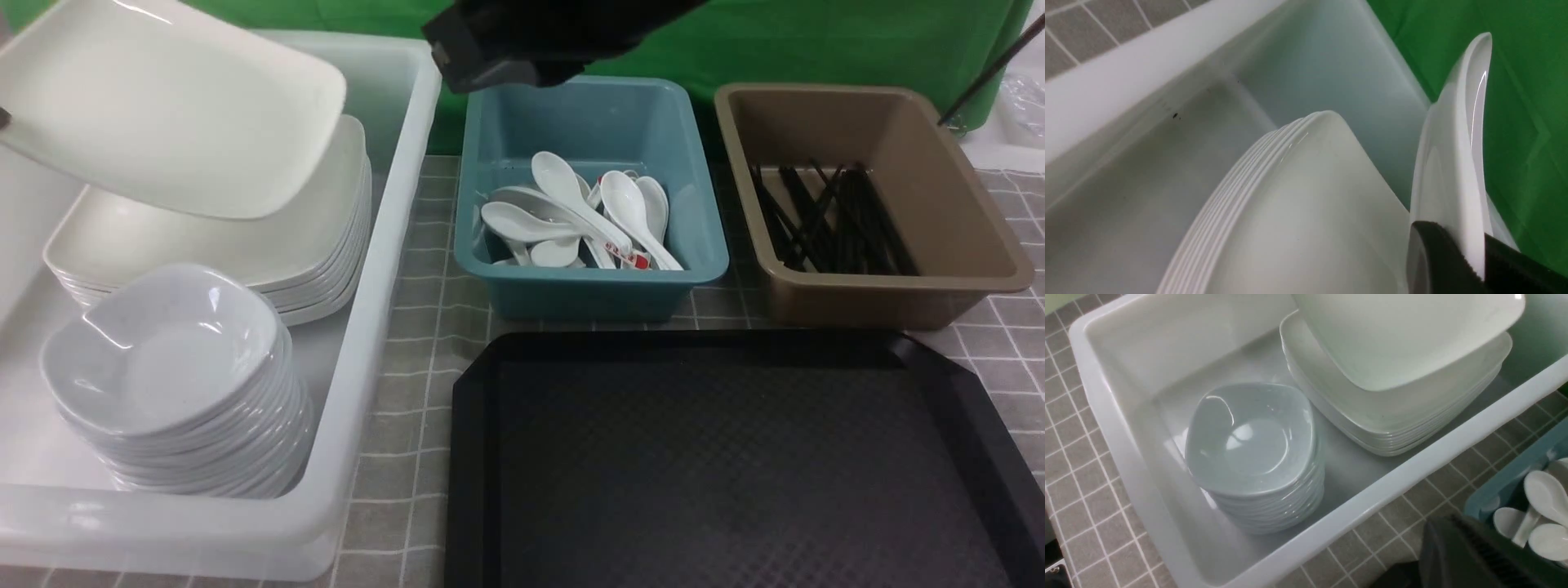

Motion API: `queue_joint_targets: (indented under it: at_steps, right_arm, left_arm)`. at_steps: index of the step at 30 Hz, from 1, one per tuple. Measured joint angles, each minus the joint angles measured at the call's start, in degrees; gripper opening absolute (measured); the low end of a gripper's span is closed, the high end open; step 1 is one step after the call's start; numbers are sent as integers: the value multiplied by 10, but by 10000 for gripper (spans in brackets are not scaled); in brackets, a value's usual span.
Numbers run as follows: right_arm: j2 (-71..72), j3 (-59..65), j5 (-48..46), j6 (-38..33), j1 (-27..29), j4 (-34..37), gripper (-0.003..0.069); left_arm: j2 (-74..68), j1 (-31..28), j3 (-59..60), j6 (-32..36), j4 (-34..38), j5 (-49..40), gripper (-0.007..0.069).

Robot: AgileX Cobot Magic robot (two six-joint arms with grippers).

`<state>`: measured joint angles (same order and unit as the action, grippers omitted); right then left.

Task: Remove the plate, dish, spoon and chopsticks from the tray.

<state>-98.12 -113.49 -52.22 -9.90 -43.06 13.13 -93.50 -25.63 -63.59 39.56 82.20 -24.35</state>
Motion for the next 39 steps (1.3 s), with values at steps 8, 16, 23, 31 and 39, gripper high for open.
queue_joint_targets:
  at_steps: [8, 16, 23, 31, 39]
  right_arm:
    - [0, 0, 35, 0, 0, 0, 26]
    - [0, -1, 34, 0, 0, 0, 26]
    - [0, -2, 32, 0, 0, 1, 28]
    - [0, -10, -6, 0, 1, -12, 28]
    - [85, -19, -120, 26, 76, -131, 28]
  left_arm:
    - [-29, 9, 0, 3, -30, 1, 165]
    - [-15, 8, 0, -54, -208, -49, 479]
    - [50, 8, 0, -156, -365, -21, 559]
    - [72, 18, -47, -155, -378, -141, 491]
    - [153, 190, -125, -95, -399, -239, 41]
